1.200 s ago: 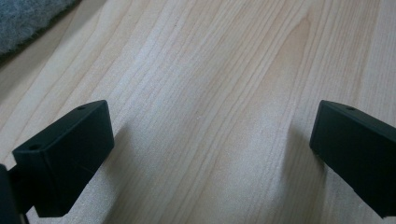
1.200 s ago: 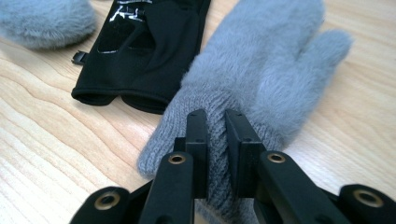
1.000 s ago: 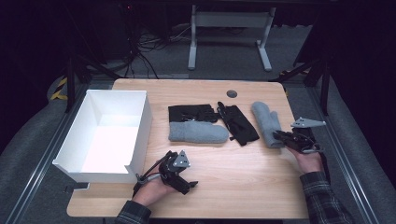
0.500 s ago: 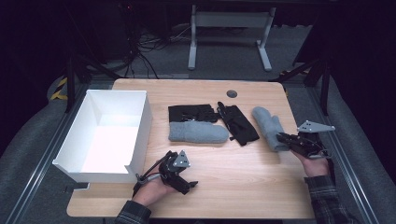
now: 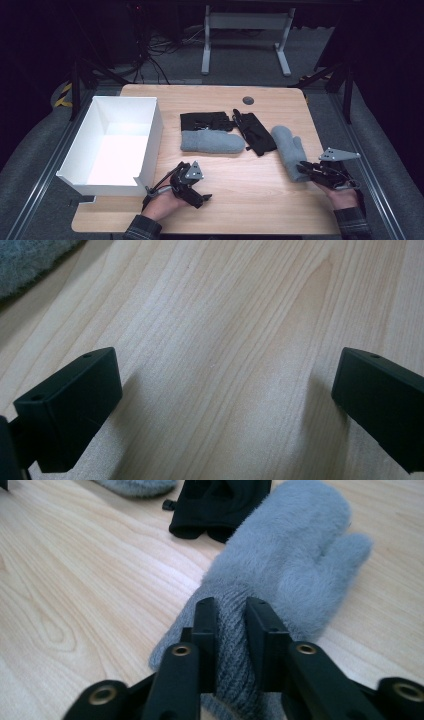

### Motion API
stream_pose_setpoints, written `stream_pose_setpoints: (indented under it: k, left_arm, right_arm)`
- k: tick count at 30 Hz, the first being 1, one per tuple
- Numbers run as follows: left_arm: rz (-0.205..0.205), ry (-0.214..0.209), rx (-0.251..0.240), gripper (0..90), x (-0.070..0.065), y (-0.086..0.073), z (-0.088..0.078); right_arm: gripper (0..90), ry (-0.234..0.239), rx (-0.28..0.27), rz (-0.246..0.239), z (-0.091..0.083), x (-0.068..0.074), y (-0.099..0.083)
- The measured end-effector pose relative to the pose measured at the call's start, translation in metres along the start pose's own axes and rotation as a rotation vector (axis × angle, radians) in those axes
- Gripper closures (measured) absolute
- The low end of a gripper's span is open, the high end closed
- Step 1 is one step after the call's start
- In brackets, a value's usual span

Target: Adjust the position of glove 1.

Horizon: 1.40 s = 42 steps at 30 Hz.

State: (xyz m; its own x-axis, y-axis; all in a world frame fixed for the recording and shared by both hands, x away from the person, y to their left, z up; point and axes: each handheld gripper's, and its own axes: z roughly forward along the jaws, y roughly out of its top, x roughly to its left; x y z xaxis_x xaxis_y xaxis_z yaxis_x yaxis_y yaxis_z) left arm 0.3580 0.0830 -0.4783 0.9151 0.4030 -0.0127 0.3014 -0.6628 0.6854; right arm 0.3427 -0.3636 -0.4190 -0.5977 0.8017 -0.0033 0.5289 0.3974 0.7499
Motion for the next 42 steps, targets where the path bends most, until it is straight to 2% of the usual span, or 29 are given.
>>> stream_pose_setpoints:
  k: [2,3,10,17,23,24,26,28,29,32,34,42]
  left_arm:
    - [0.000,0.000,0.000,0.1,0.000,0.000,0.000]
    - [0.000,0.000,0.000,0.1,0.000,0.000,0.000]
    - [0.000,0.000,0.000,0.2,0.000,0.000,0.000]
    - [0.000,0.000,0.000,0.2,0.000,0.000,0.000]
    - [0.000,0.000,0.000,0.2,0.000,0.000,0.000]
    - [0.000,0.000,0.000,0.2,0.000,0.000,0.000]
    - [0.001,0.000,0.000,0.2,0.000,0.000,0.000]
    - [0.002,0.000,0.001,0.2,0.000,0.000,0.000]
    - [0.000,0.000,0.000,0.2,0.000,0.000,0.000]
    - [0.000,0.000,0.000,0.1,0.000,0.000,0.000]
    - [0.000,0.000,0.000,0.2,0.000,0.000,0.000]
    - [0.000,0.000,0.000,0.2,0.000,0.000,0.000]
  right_arm:
    - [71.7,-0.003,-0.003,-0.002,0.000,0.000,-0.001]
    - [64.7,-0.009,-0.018,0.006,-0.001,0.000,0.003]
    - [52.3,-0.034,-0.058,0.012,0.005,-0.003,0.018]
    - [50.3,-0.064,-0.057,0.057,0.027,-0.018,0.037]
    - [49.3,-0.059,-0.006,0.091,0.053,-0.030,0.042]
    - [49.3,-0.059,-0.006,0.091,0.053,-0.030,0.042]
    - [52.0,-0.060,0.024,0.091,0.062,-0.031,0.040]
    - [60.5,-0.058,0.047,0.077,0.067,-0.031,0.037]
    - [67.6,-0.060,0.060,0.065,0.069,-0.031,0.035]
    - [79.9,-0.052,0.061,0.057,0.070,-0.032,0.033]
    - [84.7,-0.053,0.055,0.048,0.068,-0.033,0.032]
    - [87.7,-0.062,-0.007,0.036,0.051,-0.033,0.037]
